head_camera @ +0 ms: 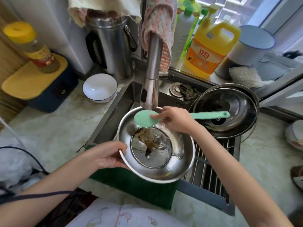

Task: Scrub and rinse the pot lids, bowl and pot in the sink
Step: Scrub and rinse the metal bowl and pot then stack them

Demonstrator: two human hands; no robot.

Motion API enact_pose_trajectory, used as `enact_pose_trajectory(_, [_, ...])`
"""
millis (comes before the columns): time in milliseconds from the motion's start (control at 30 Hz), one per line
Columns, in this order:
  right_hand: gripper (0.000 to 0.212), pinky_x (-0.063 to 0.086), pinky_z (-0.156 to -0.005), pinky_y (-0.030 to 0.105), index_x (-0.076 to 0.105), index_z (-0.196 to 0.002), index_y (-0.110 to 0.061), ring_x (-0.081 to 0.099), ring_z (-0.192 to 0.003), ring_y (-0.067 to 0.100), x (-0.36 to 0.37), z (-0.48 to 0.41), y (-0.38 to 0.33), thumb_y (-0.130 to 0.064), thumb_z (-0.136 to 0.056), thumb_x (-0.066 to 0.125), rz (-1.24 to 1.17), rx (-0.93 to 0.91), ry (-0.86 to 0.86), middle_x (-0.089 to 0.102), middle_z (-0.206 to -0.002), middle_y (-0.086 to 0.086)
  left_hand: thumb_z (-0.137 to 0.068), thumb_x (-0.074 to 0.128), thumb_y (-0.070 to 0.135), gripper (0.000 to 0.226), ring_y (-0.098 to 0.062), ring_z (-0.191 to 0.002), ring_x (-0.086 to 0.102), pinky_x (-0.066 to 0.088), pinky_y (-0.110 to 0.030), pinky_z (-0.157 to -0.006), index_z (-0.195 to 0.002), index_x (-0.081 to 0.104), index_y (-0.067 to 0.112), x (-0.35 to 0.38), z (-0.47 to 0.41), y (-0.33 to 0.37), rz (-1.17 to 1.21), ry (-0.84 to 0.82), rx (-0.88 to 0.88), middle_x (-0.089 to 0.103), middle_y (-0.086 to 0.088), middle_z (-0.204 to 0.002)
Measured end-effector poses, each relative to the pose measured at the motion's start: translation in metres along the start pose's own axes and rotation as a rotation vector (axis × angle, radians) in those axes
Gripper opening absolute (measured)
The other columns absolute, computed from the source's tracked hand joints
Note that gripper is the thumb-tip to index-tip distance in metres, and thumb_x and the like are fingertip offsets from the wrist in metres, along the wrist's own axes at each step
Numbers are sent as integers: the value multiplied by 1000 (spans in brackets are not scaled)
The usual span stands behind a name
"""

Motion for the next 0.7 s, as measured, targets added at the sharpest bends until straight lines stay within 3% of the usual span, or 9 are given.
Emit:
enact_pose_trajectory(67, [40,46,-64,36,60,-121,-46,55,-72,13,-4,16,17,-21,-91,54,-264,180,35,63,-89,-9,-81,36,-14,48,-43,-93,66,57,-52,-69,-128,43,-14,2,-1,-3,15,-23,2,61,-35,-113])
enact_pose_trajectory(133, [38,50,-68,34,57,-127,-43,59,-75,12,-2,26,24,-25,-93,54,-434,289,144,67,-108,-10,-81,36,-15,40,-39,-83,69,58,-51,-67,-118,50,-14,8,0,-3,-40,-39,21,67,-31,-99])
enact_pose_trajectory(267, [47,45,-73,31,31,-147,-33,56,-92,16,20,21,-1,-31,-101,40,-300,356,171,57,-112,1,-80,39,-18,28,-33,-71,70,59,-46,-66,-101,57,-13,21,3,3,-137,-34,49,71,-22,-77])
enact_pose_trajectory(333, [45,49,-75,40,38,-143,-36,56,-87,20,30,16,-29,-24,-100,44,-380,271,206,57,-100,1,-79,39,-18,30,-34,-71,69,59,-48,-67,-102,58,-14,23,4,1,-127,-29,45,70,-23,-78])
enact_pose_trajectory(433, [42,47,-65,38,46,-137,-41,55,-76,19,35,8,-52,-26,-98,48,-283,125,185,54,-87,-3,-81,36,-18,28,-36,-73,68,58,-51,-66,-97,59,-13,19,3,-6,-82,-11,27,70,-26,-80])
enact_pose_trajectory(533, [36,49,-72,37,56,-131,-34,63,-88,29,32,-2,-21,-27,-96,47,-183,366,171,68,-100,8,-80,35,-19,34,-40,-78,69,58,-53,-62,-106,55,-10,7,4,-16,23,11,21,69,-29,-90])
enact_pose_trajectory(600, [36,47,-77,38,58,-130,-27,61,-99,36,33,0,8,-25,-97,43,-112,574,114,67,-107,15,-81,31,-18,36,-38,-74,70,57,-53,-59,-108,55,-10,3,1,-20,93,24,24,70,-28,-89])
enact_pose_trajectory(633, [36,47,-78,38,59,-129,-24,61,-100,37,36,1,9,-25,-97,43,-130,603,103,67,-109,16,-82,30,-18,35,-37,-70,70,57,-52,-58,-104,56,-11,2,1,-21,86,31,29,70,-27,-85])
enact_pose_trajectory(700, [35,50,-76,39,62,-126,-24,63,-95,34,36,-2,-16,-24,-95,46,-248,490,135,69,-106,15,-82,32,-19,33,-34,-64,70,58,-50,-59,-99,59,-12,4,0,-21,15,38,33,70,-26,-80])
Point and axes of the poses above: each hand's wrist, its own z-axis away from the middle knuckle, its own x-axis out of the palm, y = z × x, the point moved 4 cm from there along -z, towards the middle knuckle
